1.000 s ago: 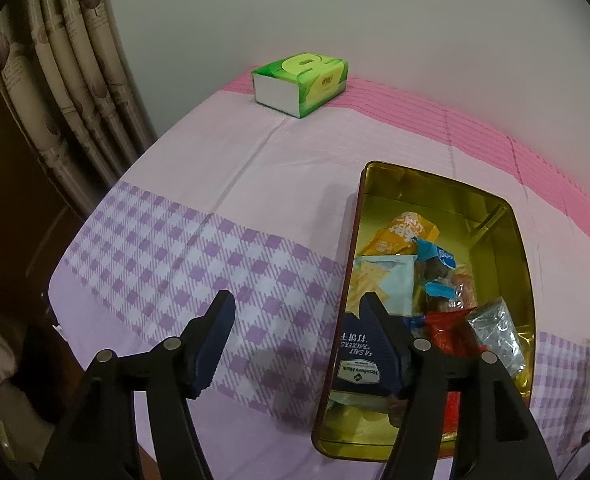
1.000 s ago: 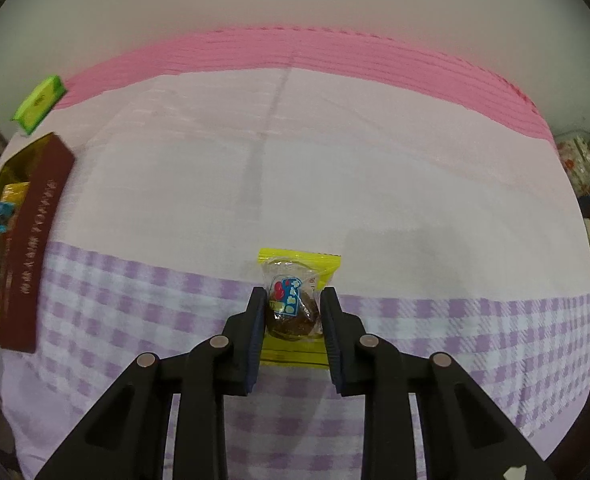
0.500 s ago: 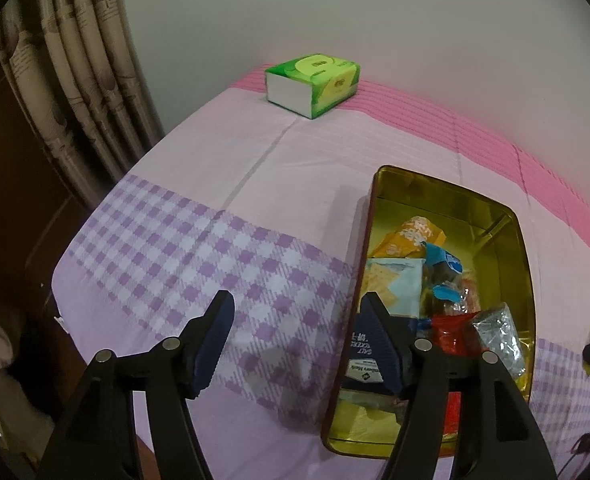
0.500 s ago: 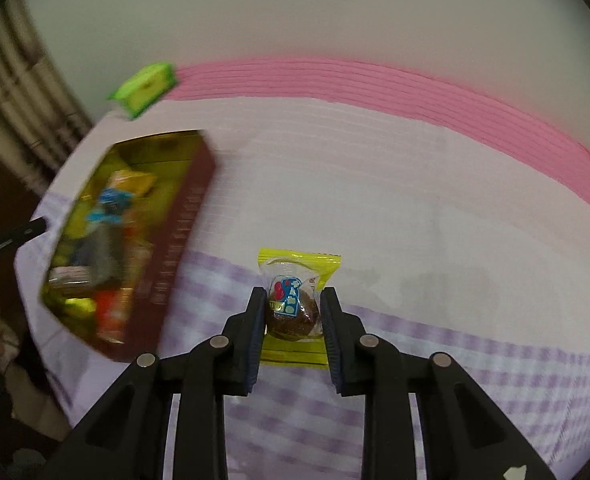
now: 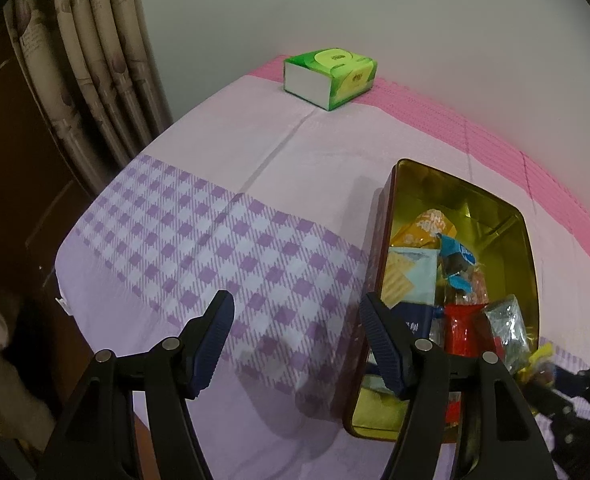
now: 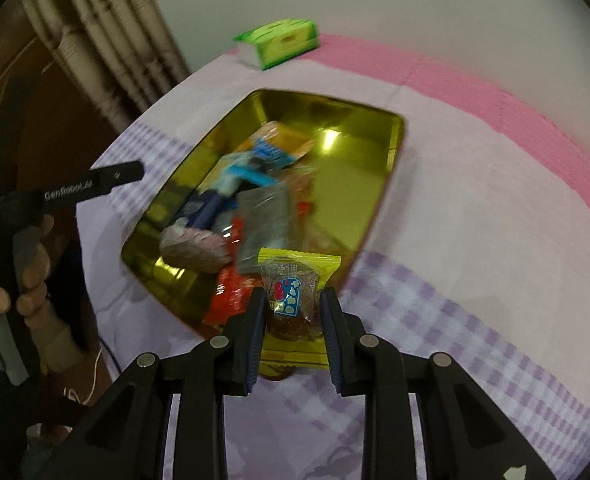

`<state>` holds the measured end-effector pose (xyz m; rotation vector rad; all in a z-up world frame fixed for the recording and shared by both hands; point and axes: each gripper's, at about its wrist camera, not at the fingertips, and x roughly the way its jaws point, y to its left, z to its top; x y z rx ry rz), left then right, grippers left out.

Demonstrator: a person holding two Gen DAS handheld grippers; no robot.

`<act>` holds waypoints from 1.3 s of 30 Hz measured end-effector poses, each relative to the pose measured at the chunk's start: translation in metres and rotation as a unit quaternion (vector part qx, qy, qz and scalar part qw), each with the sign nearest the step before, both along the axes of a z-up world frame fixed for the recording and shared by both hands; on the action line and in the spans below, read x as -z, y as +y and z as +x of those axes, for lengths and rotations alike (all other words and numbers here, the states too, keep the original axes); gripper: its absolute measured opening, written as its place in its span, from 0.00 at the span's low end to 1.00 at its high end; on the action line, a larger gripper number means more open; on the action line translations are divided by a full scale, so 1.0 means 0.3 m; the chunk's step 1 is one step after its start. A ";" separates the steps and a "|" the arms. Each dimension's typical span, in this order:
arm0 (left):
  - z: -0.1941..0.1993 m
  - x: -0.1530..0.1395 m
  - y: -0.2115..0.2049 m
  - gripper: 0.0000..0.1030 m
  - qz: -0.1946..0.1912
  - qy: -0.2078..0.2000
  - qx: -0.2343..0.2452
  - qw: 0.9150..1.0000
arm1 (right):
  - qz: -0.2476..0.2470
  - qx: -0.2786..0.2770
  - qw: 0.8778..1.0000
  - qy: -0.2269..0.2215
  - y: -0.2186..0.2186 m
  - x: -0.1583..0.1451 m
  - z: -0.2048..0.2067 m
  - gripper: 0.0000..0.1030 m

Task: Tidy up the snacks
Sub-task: 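Lower the yellow-wrapped cake into the tin and open the right gripper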

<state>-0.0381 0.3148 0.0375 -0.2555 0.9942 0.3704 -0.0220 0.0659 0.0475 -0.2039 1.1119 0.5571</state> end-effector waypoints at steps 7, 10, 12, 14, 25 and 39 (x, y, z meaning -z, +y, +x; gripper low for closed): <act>-0.017 0.008 0.015 0.65 -0.010 0.002 -0.006 1.000 | -0.006 -0.022 1.000 0.011 0.071 0.043 0.009 0.23; -0.018 0.008 0.013 0.66 -0.010 0.001 -0.006 1.000 | -0.005 -0.018 1.000 0.005 0.073 0.042 0.028 0.23; -0.018 0.007 0.010 0.67 -0.009 0.001 -0.003 1.000 | -0.006 -0.014 1.000 0.000 0.078 0.042 0.045 0.23; -0.017 0.008 0.002 0.68 -0.009 0.001 0.001 1.000 | -0.007 -0.012 1.000 -0.004 0.086 0.042 0.062 0.23; -0.014 0.011 -0.019 0.70 -0.010 0.000 0.014 1.000 | 0.000 0.010 1.000 -0.012 0.099 0.051 0.149 0.23; -0.035 0.015 -0.051 0.70 -0.012 0.000 0.030 0.999 | -0.018 0.036 0.999 -0.025 0.118 0.083 0.212 0.28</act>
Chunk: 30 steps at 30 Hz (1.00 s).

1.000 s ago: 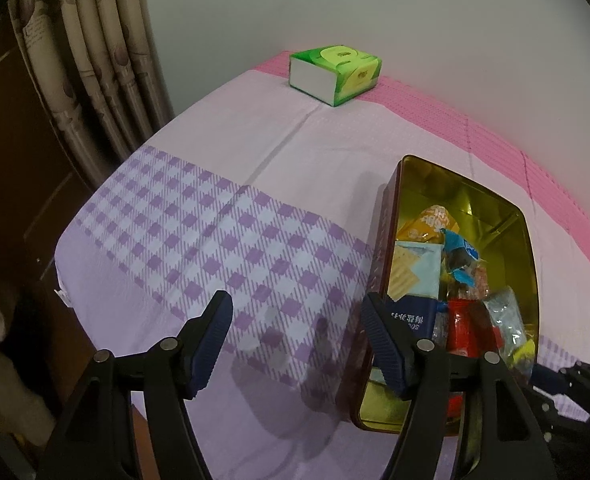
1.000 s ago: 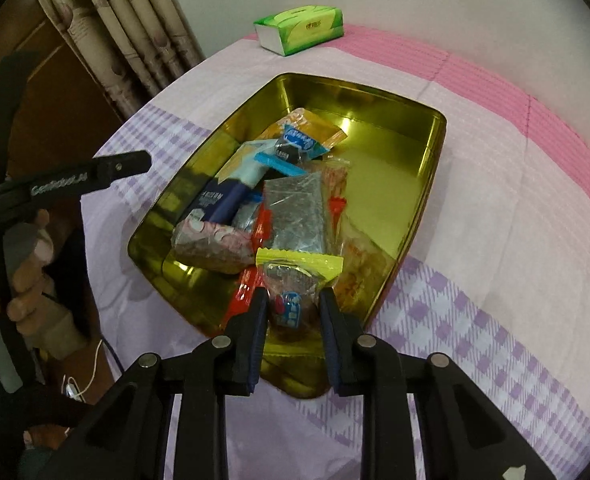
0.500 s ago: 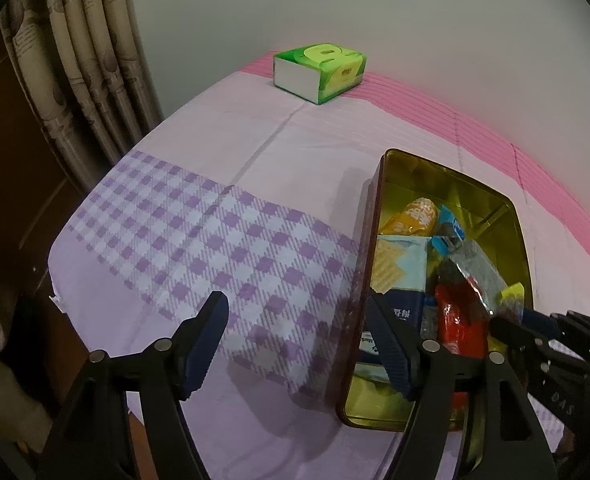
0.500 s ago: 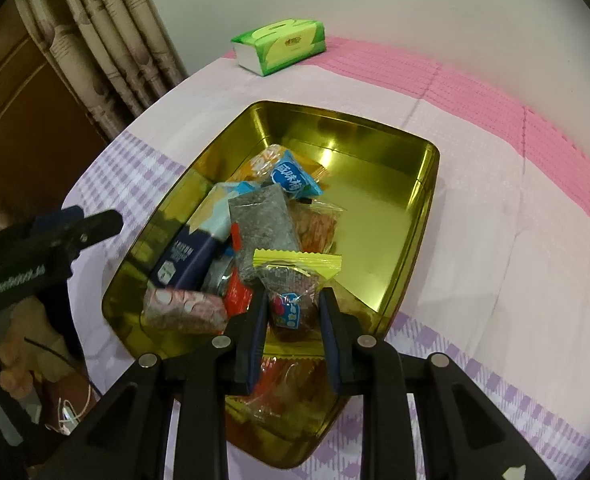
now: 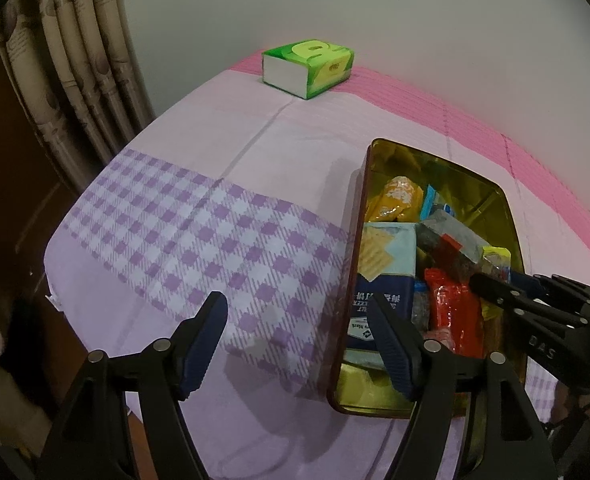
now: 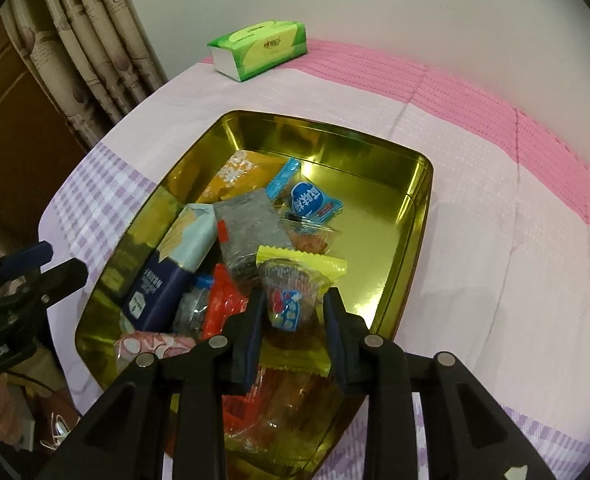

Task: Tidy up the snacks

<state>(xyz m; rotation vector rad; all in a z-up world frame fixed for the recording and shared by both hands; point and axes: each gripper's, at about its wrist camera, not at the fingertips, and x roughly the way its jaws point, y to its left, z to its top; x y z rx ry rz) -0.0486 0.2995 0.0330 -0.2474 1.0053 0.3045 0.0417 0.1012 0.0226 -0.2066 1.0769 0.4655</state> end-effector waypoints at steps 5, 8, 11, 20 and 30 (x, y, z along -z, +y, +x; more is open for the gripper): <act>0.006 0.006 -0.015 0.70 -0.007 0.004 0.010 1.000 | 0.004 0.011 1.000 -0.001 -0.001 0.007 0.007 0.33; 0.007 0.004 -0.025 0.71 0.000 0.002 0.014 1.000 | 0.005 0.017 1.000 -0.002 -0.011 0.007 0.003 0.44; 0.006 0.004 -0.027 0.71 0.004 0.002 0.013 1.000 | 0.019 0.016 1.000 -0.006 -0.021 -0.005 -0.013 0.53; 0.007 -0.001 -0.023 0.72 0.007 0.002 0.009 1.000 | 0.023 0.029 0.998 -0.043 -0.029 -0.099 -0.087 0.84; 0.000 -0.010 -0.047 0.73 0.009 -0.005 0.019 1.000 | -0.038 0.074 0.986 -0.145 -0.067 -0.202 -0.209 0.98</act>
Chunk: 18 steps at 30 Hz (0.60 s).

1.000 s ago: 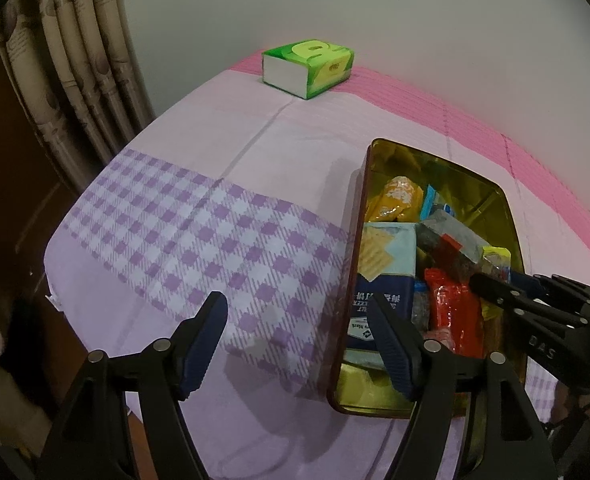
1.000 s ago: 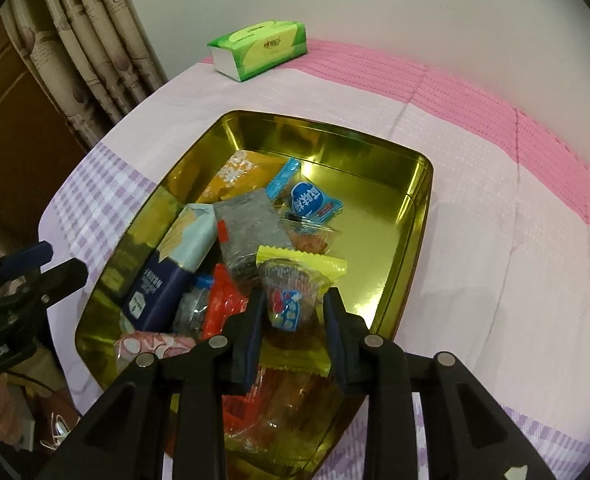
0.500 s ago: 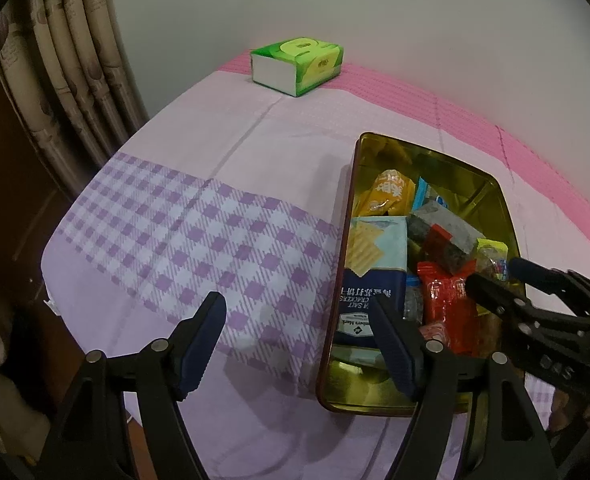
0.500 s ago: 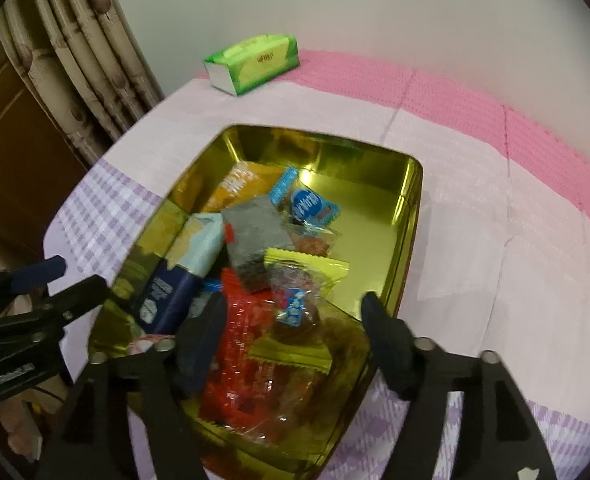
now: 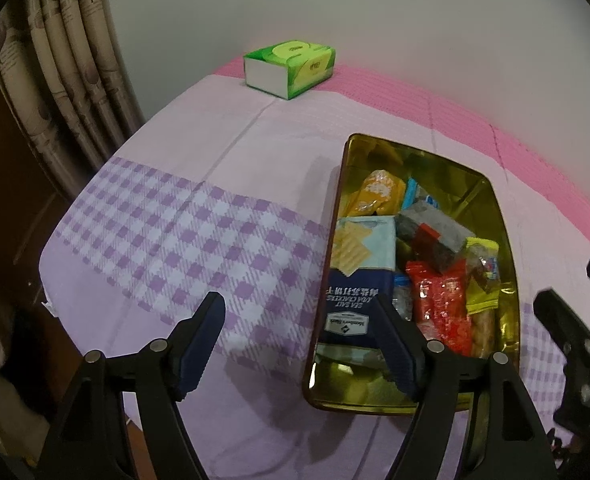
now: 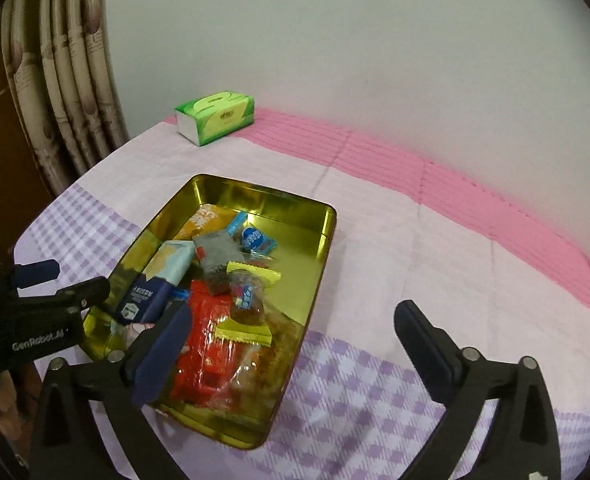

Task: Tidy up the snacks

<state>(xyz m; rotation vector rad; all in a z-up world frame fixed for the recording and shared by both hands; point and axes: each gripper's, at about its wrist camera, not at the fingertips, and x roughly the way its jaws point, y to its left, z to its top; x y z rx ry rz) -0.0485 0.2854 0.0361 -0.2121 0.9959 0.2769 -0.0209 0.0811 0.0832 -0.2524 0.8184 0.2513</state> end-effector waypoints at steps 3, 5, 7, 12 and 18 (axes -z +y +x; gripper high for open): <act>-0.001 0.001 -0.009 0.73 0.005 0.001 0.000 1.000 | 0.003 0.001 1.000 0.013 -0.014 -0.005 -0.016 0.98; 0.001 0.000 -0.017 0.73 0.006 0.002 -0.003 1.000 | 0.001 0.000 1.000 0.016 -0.019 -0.006 -0.029 0.98; 0.001 0.000 -0.018 0.73 0.008 0.001 -0.001 1.000 | 0.000 0.002 1.000 0.023 -0.022 -0.001 -0.045 0.98; -0.001 -0.001 -0.037 0.73 0.011 0.003 0.005 1.000 | 0.017 0.013 0.999 0.046 -0.043 0.019 -0.060 0.99; -0.006 -0.013 -0.074 0.73 0.023 0.001 0.017 1.000 | 0.020 0.015 0.997 0.071 -0.058 0.051 -0.064 0.99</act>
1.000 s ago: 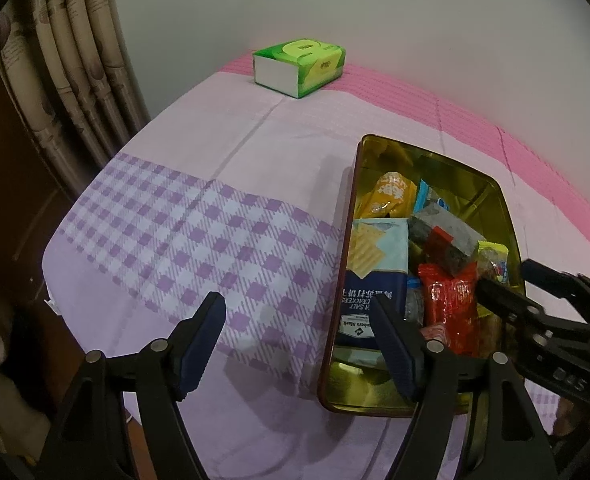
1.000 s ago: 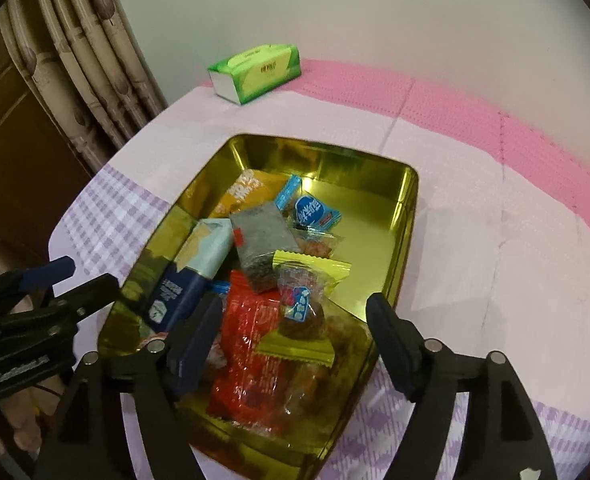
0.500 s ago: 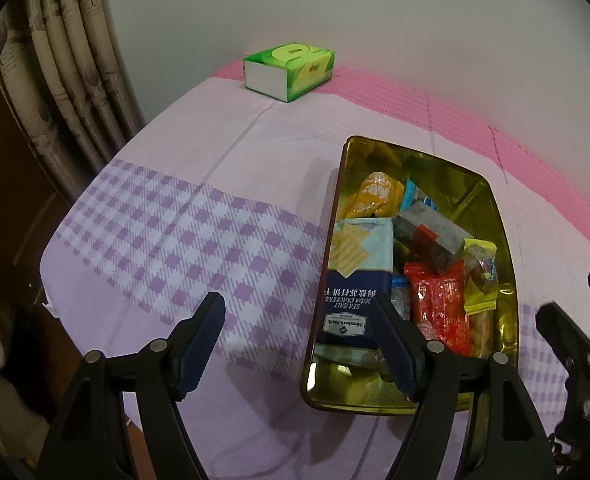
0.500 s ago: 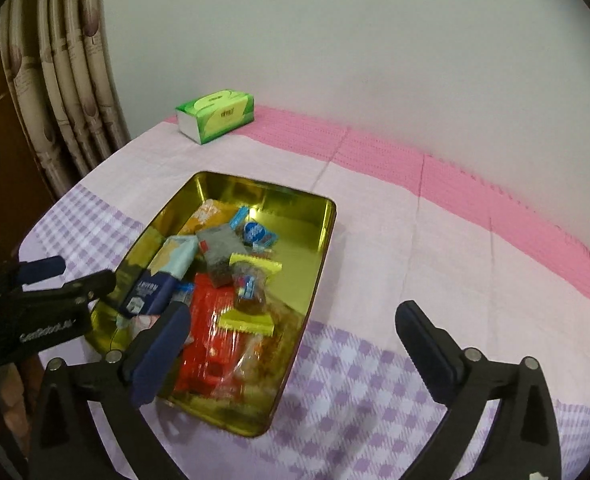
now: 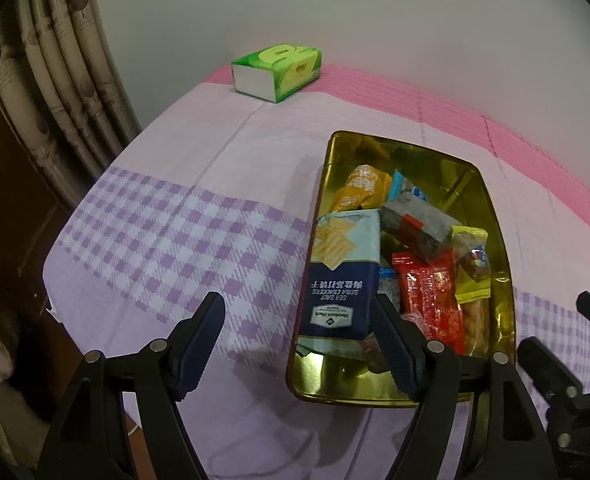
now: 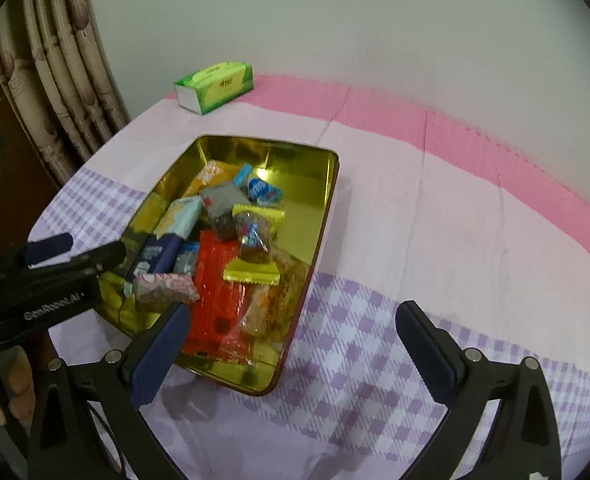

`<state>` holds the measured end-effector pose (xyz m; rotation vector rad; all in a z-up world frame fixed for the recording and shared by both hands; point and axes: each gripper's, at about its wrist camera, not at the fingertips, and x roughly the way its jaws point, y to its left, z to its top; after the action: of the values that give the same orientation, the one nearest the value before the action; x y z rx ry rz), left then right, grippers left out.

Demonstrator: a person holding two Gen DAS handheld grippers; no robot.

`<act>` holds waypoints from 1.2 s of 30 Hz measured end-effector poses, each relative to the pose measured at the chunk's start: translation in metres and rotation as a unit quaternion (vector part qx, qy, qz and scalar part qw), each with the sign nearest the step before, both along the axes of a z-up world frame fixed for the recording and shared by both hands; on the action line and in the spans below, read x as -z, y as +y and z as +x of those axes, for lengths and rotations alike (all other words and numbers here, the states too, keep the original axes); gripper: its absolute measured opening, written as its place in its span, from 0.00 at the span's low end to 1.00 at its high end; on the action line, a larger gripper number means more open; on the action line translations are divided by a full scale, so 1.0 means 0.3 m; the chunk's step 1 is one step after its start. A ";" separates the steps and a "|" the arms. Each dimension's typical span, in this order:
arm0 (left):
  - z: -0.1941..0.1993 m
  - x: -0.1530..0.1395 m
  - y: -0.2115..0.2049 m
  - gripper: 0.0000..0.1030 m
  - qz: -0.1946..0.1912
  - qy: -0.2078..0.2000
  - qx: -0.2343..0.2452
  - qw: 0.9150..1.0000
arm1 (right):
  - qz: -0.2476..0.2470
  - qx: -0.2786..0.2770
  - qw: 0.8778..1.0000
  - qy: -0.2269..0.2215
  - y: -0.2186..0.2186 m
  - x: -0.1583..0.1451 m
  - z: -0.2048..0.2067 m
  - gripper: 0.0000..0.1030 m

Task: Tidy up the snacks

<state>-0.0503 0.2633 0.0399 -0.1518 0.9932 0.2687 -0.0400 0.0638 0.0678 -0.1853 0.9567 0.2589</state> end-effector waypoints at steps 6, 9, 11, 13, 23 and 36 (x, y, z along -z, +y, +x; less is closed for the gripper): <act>0.004 0.000 -0.017 0.73 0.002 0.002 0.010 1.000 | -0.013 -0.002 1.000 0.010 0.002 0.026 -0.005 0.99; 0.002 -0.004 -0.024 0.73 0.005 -0.001 0.014 1.000 | -0.005 -0.003 1.000 0.020 0.006 0.037 -0.003 0.99; 0.003 -0.004 -0.025 0.73 0.004 -0.001 0.016 1.000 | -0.007 -0.008 1.000 0.021 0.012 0.041 -0.006 0.99; 0.003 -0.003 -0.025 0.73 0.004 0.001 0.016 1.000 | -0.011 -0.013 1.000 0.023 0.020 0.048 -0.009 0.99; 0.007 0.005 -0.020 0.73 -0.001 0.002 0.016 1.000 | -0.020 -0.016 0.999 0.037 0.031 0.075 -0.001 0.99; 0.009 0.013 -0.016 0.73 -0.001 0.003 0.014 1.000 | -0.025 -0.021 0.998 0.050 0.043 0.098 0.006 0.99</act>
<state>-0.0476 0.2584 0.0361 -0.1384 1.0008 0.2430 -0.0383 0.0768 0.0384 -0.2412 1.0603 0.2858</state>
